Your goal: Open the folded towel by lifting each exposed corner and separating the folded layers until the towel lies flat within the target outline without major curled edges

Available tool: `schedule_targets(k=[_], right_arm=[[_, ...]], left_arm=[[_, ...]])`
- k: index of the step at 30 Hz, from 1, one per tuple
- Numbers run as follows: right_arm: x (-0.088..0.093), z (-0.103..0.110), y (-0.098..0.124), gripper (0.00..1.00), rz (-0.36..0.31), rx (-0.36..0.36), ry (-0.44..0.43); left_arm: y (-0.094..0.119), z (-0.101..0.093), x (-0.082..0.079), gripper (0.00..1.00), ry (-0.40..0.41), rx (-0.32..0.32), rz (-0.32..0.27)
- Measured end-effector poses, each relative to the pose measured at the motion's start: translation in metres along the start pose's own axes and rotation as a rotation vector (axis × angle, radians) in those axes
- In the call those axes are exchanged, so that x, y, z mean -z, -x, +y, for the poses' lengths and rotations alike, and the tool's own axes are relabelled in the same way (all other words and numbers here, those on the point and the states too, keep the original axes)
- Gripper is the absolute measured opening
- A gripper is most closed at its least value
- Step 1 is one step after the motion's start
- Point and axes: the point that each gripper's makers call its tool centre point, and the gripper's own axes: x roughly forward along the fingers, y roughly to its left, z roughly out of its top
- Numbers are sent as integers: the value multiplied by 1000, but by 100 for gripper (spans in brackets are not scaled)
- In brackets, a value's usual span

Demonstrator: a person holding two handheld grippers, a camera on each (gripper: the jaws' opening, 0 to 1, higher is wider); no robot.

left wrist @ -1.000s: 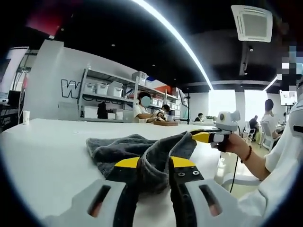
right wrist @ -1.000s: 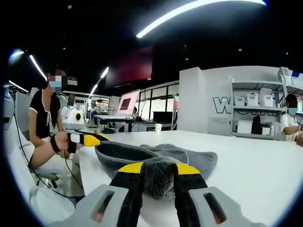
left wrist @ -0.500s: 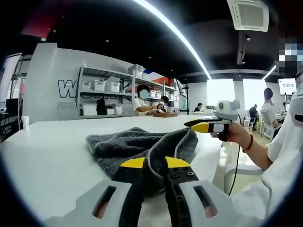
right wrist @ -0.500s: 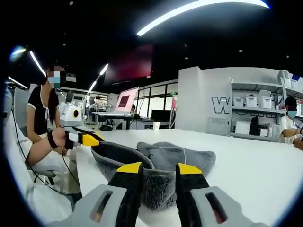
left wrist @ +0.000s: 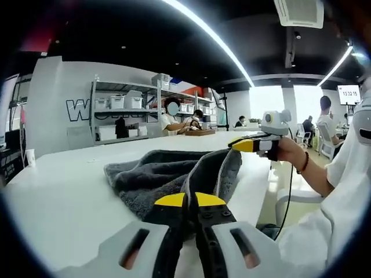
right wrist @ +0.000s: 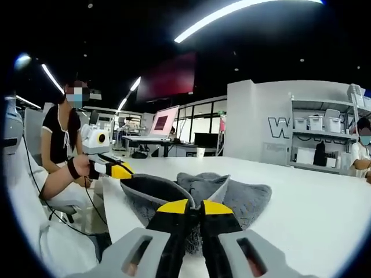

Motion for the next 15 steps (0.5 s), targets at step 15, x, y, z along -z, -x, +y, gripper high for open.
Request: schedule_targets(k=[15], right_arm=[[10, 7, 10, 0, 55, -83, -31]], left_arm=[[9, -16, 9, 2, 14, 114, 88]])
